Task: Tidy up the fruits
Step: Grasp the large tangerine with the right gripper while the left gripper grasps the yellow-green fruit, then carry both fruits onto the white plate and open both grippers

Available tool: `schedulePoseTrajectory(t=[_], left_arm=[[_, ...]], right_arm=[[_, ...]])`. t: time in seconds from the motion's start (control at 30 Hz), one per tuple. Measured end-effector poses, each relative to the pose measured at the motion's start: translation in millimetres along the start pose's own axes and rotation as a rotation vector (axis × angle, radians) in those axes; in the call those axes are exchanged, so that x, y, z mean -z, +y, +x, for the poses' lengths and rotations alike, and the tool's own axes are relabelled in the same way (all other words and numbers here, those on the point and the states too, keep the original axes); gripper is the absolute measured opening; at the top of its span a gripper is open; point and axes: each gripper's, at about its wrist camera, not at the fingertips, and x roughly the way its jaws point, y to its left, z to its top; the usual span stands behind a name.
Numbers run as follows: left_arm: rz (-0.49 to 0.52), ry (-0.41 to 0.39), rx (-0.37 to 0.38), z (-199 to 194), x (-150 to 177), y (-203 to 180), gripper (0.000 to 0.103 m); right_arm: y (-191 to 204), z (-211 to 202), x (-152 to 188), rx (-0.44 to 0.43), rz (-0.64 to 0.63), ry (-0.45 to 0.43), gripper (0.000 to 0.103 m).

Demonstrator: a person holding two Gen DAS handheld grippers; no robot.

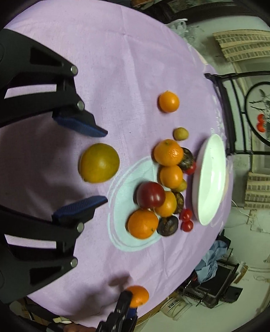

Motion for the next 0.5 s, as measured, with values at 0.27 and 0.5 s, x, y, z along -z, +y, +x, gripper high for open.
schedulePoseTrajectory(t=[0.27, 0.5], left_arm=[[-0.047, 0.027, 0.015, 13.5, -0.1, 5.2, 0.039], [-0.108, -0.049, 0.071, -1.9, -45.0, 21.7, 0.039]], right_arm=[[7.8, 5.5, -57.7, -0.062, 0.01, -0.1, 0.045], [6.5, 79.6, -158.7, -0.061, 0.041, -0.145, 0.045]])
